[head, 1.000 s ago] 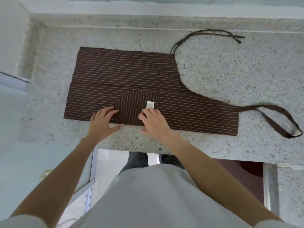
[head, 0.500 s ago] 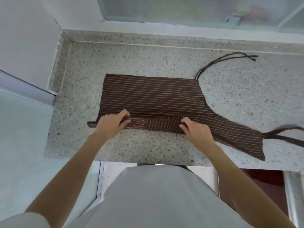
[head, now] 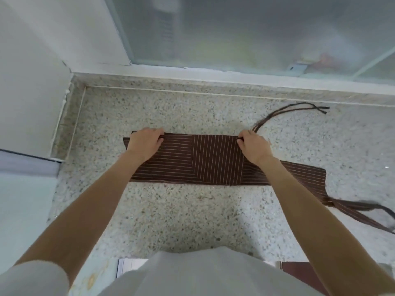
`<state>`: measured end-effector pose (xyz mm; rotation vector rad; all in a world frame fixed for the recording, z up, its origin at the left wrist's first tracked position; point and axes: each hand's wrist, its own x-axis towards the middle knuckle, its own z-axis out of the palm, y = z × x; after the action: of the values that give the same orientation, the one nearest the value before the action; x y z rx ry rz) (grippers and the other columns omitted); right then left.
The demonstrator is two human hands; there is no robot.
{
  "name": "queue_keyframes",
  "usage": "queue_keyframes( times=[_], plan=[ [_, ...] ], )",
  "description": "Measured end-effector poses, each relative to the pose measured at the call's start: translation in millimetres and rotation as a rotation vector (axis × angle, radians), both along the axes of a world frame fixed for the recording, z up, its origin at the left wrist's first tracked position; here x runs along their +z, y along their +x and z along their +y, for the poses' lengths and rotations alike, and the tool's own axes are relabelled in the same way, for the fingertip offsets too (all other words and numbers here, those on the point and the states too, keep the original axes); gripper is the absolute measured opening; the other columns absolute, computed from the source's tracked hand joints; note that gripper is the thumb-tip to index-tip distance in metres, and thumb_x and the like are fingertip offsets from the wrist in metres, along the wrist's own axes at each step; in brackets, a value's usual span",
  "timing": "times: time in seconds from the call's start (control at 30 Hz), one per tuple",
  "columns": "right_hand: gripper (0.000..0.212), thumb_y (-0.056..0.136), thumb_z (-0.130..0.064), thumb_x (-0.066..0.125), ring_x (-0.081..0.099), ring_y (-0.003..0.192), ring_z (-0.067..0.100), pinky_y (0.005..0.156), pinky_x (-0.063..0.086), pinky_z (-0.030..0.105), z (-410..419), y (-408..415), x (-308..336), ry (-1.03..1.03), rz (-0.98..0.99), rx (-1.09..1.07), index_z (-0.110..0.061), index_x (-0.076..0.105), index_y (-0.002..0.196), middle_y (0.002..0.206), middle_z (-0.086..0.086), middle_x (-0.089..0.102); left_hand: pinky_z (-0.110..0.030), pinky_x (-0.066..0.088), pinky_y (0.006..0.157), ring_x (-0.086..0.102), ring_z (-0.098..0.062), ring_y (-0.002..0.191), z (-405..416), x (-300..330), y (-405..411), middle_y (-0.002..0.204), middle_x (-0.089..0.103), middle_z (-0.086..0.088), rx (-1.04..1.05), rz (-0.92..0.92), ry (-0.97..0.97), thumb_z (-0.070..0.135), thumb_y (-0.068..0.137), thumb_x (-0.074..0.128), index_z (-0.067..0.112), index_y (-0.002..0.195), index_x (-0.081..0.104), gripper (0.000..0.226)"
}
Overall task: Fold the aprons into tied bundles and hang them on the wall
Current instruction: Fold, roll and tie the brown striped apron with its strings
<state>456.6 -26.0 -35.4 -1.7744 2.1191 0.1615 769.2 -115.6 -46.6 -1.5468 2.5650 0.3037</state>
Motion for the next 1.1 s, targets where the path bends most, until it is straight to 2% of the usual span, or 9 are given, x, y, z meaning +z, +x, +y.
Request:
queue_keyframes(
  times=[0.27,0.43,0.5,0.57,0.63,0.77,0.93,1.0,1.1],
  plan=[
    [0.026,0.099,-0.028,0.042,0.06,0.093,0.028,0.079,0.042,0.035,-13,1,-29,-0.037,0.152,0.019,-0.011,0.055,0.113,0.111,0.007,0.06,-0.035,0.049,0.064,0.063,-0.026,0.085,-13,-30,5,0.099,0.068,-0.006,0.07,0.031,0.004,0.025,0.099,0.04,0.018,0.112,0.059,0.025],
    [0.023,0.097,-0.022,0.045,0.06,0.093,0.028,0.078,0.043,0.034,-15,6,-36,-0.076,0.196,-0.011,-0.008,0.058,0.11,0.108,0.009,0.06,-0.029,0.039,0.062,0.062,-0.022,0.09,-21,-34,2,0.1,0.066,-0.002,0.096,0.054,-0.019,0.027,0.097,0.046,0.022,0.109,0.063,0.022],
    [0.021,0.095,-0.021,0.049,0.059,0.095,0.028,0.081,0.043,0.035,-14,6,-39,-0.113,0.16,-0.023,-0.007,0.059,0.107,0.107,0.01,0.06,-0.034,0.041,0.074,0.058,-0.024,0.098,-20,-34,-1,0.106,0.064,-0.003,0.093,0.051,-0.037,0.02,0.093,0.051,0.02,0.108,0.063,0.019],
    [0.019,0.093,-0.02,0.054,0.058,0.097,0.028,0.085,0.042,0.037,-11,3,-42,-0.165,0.074,-0.046,-0.007,0.06,0.105,0.106,0.01,0.06,-0.039,0.036,0.091,0.052,-0.027,0.109,-15,-35,-7,0.115,0.06,-0.004,0.09,0.07,-0.103,0.006,0.082,0.059,0.019,0.111,0.061,0.032],
    [0.02,0.092,-0.021,0.056,0.057,0.101,0.028,0.091,0.04,0.039,-1,-4,-43,-0.222,-0.037,-0.067,-0.01,0.059,0.108,0.108,0.009,0.06,-0.042,0.033,0.098,0.049,-0.027,0.114,-1,-31,-28,0.12,0.057,-0.003,0.042,0.162,-0.109,0.0,0.074,0.062,0.019,0.114,0.06,0.044],
    [0.023,0.095,-0.02,0.049,0.053,0.109,0.027,0.096,0.039,0.04,38,-21,-38,-0.402,-0.188,-0.206,-0.01,0.057,0.114,0.116,0.008,0.059,-0.039,0.034,0.101,0.05,-0.022,0.118,49,-31,-106,0.123,0.057,-0.001,-0.243,0.382,-0.021,0.025,0.084,0.06,0.018,0.118,0.059,0.034],
    [0.032,0.093,-0.021,0.038,0.049,0.112,0.037,0.097,0.037,0.051,98,-65,-37,-0.438,-0.079,-0.48,-0.01,0.061,0.112,0.117,0.013,0.059,-0.052,0.004,0.115,0.005,-0.024,0.144,103,-38,-190,0.157,0.012,-0.004,-0.247,0.16,0.303,0.057,0.091,0.04,0.018,0.149,0.017,0.073],
    [0.032,0.092,-0.021,0.049,0.036,0.127,0.041,0.105,0.023,0.058,118,-86,-40,-0.31,0.038,-0.556,-0.013,0.057,0.122,0.131,0.015,0.05,-0.059,-0.003,0.111,-0.009,-0.025,0.144,111,-43,-201,0.158,-0.005,-0.002,-0.232,0.065,0.333,0.063,0.089,0.037,0.023,0.15,0.004,0.08],
    [0.051,0.091,-0.03,0.056,0.021,0.136,0.042,0.108,0.013,0.06,144,-118,-44,-0.094,0.086,-0.665,-0.019,0.039,0.138,0.147,0.019,0.029,-0.062,-0.003,0.11,-0.017,-0.026,0.143,115,-48,-205,0.157,-0.015,0.0,-0.261,-0.031,0.298,0.066,0.087,0.038,0.028,0.149,-0.005,0.085]
  ],
)
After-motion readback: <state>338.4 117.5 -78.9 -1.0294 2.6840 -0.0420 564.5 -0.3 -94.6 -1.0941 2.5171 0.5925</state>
